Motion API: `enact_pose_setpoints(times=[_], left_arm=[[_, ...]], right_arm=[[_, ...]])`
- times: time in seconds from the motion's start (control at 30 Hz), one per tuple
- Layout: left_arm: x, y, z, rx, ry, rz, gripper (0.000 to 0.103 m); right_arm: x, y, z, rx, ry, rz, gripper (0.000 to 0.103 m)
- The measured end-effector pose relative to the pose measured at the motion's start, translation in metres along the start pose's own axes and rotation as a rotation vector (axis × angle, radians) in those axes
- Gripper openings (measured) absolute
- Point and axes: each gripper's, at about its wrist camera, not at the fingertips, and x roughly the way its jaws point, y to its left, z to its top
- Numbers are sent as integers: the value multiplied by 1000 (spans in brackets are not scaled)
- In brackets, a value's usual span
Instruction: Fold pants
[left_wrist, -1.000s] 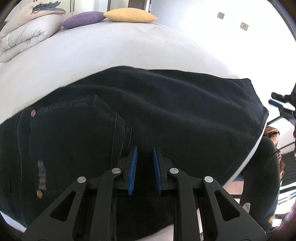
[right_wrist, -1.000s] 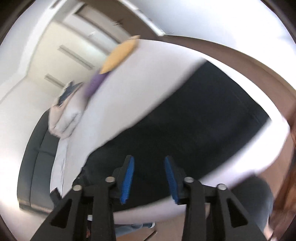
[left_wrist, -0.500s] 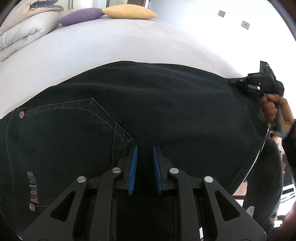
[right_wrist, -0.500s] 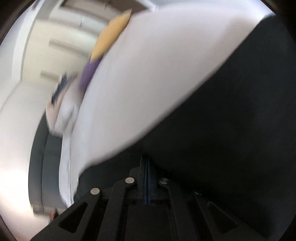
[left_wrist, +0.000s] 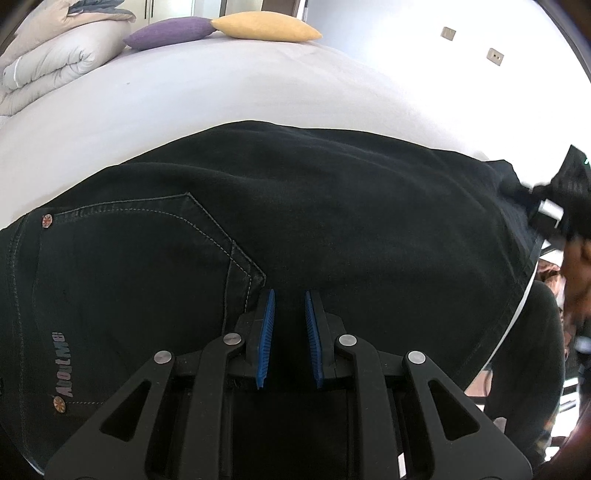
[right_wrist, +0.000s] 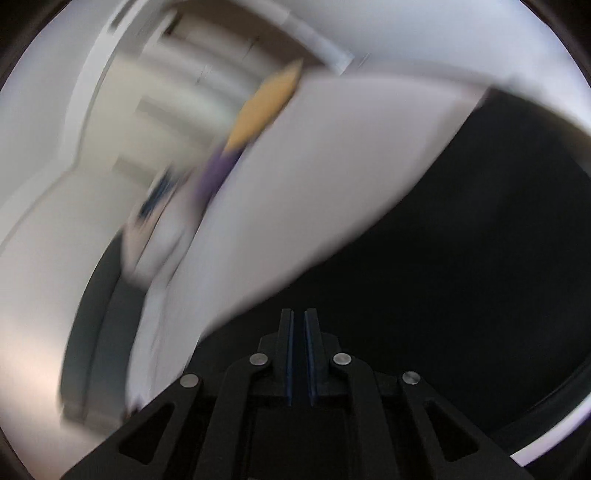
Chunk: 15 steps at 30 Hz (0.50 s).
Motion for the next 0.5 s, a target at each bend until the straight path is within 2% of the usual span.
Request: enact_pose_setpoints(times=[0.03,0.07,0.13,0.17,0.3,0.37,0.43,0.5], left_arm=[[-1,-1,0,5,3,5,17],[-2,-2,0,9,4,7,17],[-4,-1,-2,6,2,1,17],[-4,0,-3,-3,-1,-7,17],[-3,4,-5,-19,-10,-17,17],[-5,4,-6,-20,-18,-16,17],[-12,5,-3,-37,-13,-10,17],[-25,-2,6,-24,-38,-4,17]], right_arm=[[15,-6,-9,23,44,-3,8],[23,-16,-12,46,66,-24,1],[20,-39,-7,108,35,13,0],[10,-49,-2,134,0,11,0],[-48,-93,32,210,-215,-100,0],[-86,-125,47,311,-351,-103,0],[-118,-132,52,368,-447,-151,0],[-143,-121,54,347,-511,-173,5]])
